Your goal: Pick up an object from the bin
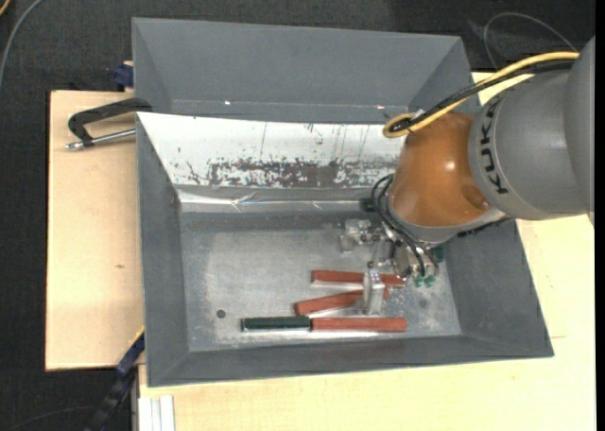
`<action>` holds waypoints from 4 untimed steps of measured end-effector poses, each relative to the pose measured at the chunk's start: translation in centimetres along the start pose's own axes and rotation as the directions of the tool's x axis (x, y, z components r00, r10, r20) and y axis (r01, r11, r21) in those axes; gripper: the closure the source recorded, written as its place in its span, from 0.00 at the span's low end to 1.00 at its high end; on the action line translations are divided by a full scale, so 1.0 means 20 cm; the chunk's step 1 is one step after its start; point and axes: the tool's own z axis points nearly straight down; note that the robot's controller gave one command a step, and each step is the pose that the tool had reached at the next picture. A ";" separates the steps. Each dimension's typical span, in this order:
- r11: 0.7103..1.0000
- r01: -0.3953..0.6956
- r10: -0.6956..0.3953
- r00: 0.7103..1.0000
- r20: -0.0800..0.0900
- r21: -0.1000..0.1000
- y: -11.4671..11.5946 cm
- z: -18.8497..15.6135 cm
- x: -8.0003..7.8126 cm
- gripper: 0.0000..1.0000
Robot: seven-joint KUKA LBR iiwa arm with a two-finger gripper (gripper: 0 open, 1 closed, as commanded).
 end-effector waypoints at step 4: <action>1.000 -0.002 0.002 1.000 0.008 0.002 -0.01 -0.01 -0.01 0.00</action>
Offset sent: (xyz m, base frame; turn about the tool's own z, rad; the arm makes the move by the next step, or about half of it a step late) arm 0.0000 0.0000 0.0000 0.0000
